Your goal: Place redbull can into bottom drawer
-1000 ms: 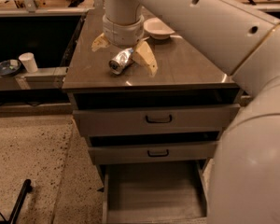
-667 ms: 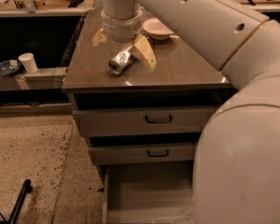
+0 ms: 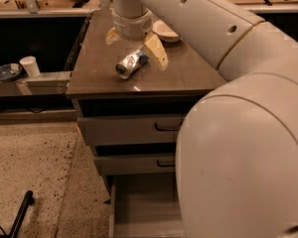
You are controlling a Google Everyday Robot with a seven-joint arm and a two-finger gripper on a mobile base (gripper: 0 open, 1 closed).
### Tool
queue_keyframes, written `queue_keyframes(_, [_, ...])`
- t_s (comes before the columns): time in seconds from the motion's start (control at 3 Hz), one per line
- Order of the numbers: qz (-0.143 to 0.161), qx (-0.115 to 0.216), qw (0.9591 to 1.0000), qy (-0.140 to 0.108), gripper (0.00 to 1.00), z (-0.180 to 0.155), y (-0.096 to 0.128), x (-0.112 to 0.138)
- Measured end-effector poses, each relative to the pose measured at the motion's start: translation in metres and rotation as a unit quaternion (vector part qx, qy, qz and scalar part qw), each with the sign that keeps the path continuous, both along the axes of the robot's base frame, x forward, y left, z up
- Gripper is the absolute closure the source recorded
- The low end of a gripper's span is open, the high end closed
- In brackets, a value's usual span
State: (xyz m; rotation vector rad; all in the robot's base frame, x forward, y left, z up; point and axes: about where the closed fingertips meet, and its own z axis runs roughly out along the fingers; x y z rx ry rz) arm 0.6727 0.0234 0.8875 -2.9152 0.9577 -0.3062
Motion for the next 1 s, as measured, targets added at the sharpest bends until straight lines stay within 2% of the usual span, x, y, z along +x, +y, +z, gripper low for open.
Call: queue_keyframes(1.0, [0.026, 0.020, 0.9993, -0.015, 0.00, -0.020, -0.004, 0.021])
